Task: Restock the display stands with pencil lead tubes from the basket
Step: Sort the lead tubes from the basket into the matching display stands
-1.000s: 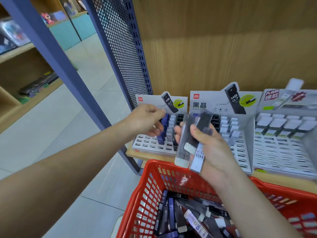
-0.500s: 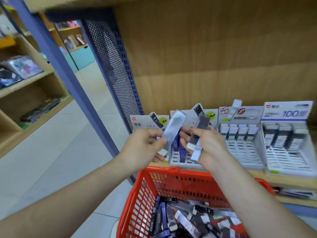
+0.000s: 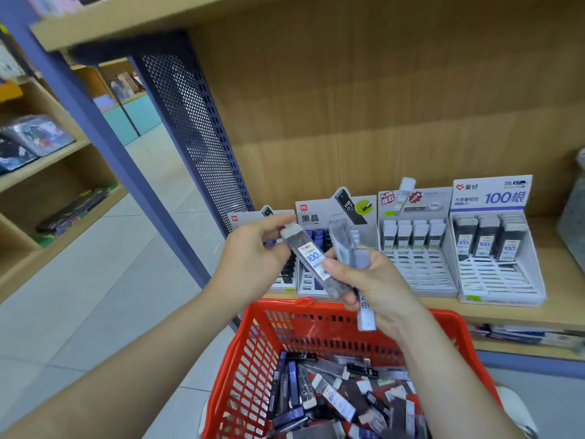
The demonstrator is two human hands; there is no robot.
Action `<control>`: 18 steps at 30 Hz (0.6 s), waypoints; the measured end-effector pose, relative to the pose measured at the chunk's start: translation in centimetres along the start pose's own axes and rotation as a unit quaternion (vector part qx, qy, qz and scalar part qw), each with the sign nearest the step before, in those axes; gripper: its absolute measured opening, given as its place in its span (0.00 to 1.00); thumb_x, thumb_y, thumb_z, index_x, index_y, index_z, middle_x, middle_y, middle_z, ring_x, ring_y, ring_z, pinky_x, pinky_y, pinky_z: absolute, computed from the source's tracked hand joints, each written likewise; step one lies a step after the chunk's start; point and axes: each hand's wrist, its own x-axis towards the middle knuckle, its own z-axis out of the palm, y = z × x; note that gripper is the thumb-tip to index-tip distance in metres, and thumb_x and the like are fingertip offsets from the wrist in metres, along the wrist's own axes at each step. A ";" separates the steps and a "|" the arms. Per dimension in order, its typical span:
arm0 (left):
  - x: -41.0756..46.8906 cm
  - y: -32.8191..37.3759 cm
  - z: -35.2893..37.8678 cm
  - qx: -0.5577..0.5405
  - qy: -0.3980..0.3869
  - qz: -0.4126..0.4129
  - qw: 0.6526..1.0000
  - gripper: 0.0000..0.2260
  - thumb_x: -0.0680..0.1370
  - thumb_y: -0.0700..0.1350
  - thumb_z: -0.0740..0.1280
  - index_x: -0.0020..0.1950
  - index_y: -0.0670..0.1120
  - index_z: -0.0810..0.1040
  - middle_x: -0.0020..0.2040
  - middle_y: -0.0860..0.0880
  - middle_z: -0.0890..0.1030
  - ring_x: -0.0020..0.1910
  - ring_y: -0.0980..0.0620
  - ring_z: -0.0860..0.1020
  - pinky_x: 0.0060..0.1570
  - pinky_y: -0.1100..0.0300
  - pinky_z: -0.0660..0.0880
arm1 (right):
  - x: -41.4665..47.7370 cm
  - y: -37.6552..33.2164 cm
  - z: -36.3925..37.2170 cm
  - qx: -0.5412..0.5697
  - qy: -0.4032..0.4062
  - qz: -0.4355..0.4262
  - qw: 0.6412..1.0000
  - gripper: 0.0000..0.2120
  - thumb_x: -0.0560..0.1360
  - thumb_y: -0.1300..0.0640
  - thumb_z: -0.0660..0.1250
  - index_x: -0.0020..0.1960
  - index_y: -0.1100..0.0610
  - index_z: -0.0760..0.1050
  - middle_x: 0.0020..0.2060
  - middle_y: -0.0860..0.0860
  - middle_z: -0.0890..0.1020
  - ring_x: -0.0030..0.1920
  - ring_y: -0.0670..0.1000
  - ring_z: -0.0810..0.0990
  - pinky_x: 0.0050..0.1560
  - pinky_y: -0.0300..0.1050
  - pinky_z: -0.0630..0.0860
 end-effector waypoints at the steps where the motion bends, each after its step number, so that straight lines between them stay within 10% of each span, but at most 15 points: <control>1: 0.2 0.1 0.0 -0.034 -0.003 -0.039 0.999 0.16 0.75 0.34 0.66 0.61 0.48 0.80 0.55 0.56 0.81 0.51 0.57 0.81 0.53 0.59 0.78 | 0.1 -0.1 -0.2 -0.023 0.001 -0.010 1.000 0.11 0.70 0.58 0.75 0.50 0.59 0.77 0.28 0.55 0.79 0.20 0.47 0.68 0.22 0.36 0.64; 8: 0.2 -0.1 1.2 -0.157 -0.083 -0.169 0.969 0.11 0.74 0.31 0.69 0.54 0.39 0.78 0.41 0.41 0.82 0.32 0.53 0.82 0.34 0.66 0.78 | 0.7 1.6 -2.4 -0.051 0.034 0.009 0.998 0.09 0.73 0.55 0.74 0.48 0.57 0.77 0.31 0.51 0.80 0.22 0.46 0.67 0.22 0.36 0.63; 18: 2.0 -3.0 2.2 -0.032 -0.069 -0.117 0.990 0.09 0.76 0.30 0.65 0.48 0.43 0.73 0.36 0.42 0.81 0.36 0.45 0.81 0.33 0.67 0.77 | 1.7 4.1 -10.1 0.445 0.200 0.041 0.872 0.05 0.81 0.61 0.62 0.55 0.61 0.74 0.37 0.55 0.78 0.33 0.52 0.83 0.32 0.45 0.81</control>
